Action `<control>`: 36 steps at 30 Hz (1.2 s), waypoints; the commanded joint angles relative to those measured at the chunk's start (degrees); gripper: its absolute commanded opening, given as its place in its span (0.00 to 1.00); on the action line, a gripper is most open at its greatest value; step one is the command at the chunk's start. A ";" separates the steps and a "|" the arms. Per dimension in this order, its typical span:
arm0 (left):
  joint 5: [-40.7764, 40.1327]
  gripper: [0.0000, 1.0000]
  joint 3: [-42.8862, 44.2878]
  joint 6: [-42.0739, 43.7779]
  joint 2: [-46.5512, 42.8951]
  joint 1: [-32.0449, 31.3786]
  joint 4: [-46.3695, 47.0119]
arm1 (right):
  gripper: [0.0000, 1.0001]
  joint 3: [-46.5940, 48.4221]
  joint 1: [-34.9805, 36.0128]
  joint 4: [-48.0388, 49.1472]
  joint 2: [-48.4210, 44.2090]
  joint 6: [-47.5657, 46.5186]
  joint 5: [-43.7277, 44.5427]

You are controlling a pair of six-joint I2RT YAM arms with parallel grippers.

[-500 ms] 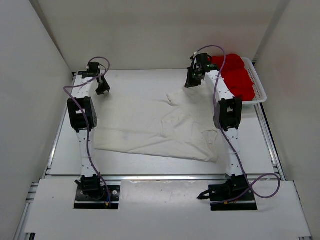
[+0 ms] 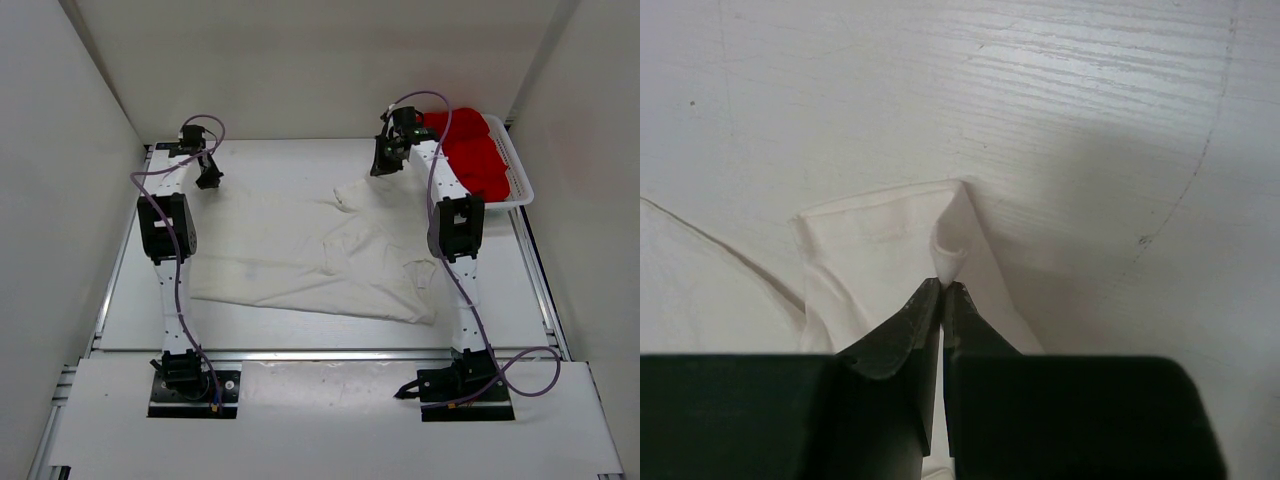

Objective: Fold and stack the t-shirts
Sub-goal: Grap the side of the flattened tshirt furthest away from the robot with both arms, then fold the other side of the tshirt into a rectangle

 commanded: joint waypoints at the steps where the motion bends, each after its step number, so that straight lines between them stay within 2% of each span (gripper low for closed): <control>1: -0.97 0.00 -0.39 -1.45 -3.47 0.23 -2.47 | 0.00 -0.46 -0.31 -0.11 -5.69 -1.08 0.81; 5: -0.01 0.00 -5.99 -2.59 -10.22 1.10 1.29 | 0.00 -4.40 -2.32 -0.99 -9.63 -1.78 -2.71; 9: 2.54 0.00 -13.12 -4.08 -16.91 2.16 5.87 | 0.00 -9.42 -2.41 -4.32 -16.13 -4.15 -1.48; 13: 3.16 0.00 -19.10 -4.61 -20.34 2.86 7.72 | 0.00 -19.17 -1.98 -6.18 -24.20 -5.47 1.15; 15: 6.13 0.00 -21.21 -5.84 -21.49 4.09 8.25 | 0.00 -26.10 -1.28 -4.08 -28.86 -5.65 2.91; 17: 7.02 0.00 -22.80 -6.46 -22.37 5.41 9.74 | 0.01 -37.32 -1.54 -0.04 -34.50 -5.12 4.14; 20: 7.20 0.00 -24.12 -5.93 -24.21 5.50 9.92 | 0.00 -47.01 -1.63 3.39 -41.71 -4.33 4.49; 26: 8.78 0.00 -29.56 -5.67 -30.70 5.59 11.23 | 0.00 -59.15 -0.30 7.61 -52.17 -3.72 7.04; 32: 11.33 0.00 -45.02 -7.16 -40.91 7.60 16.25 | 0.00 -72.42 1.71 12.19 -65.87 -2.31 8.97; 36: 14.57 0.00 -51.62 -9.52 -45.12 11.38 18.79 | 0.00 -81.73 4.96 13.77 -71.34 -1.78 11.96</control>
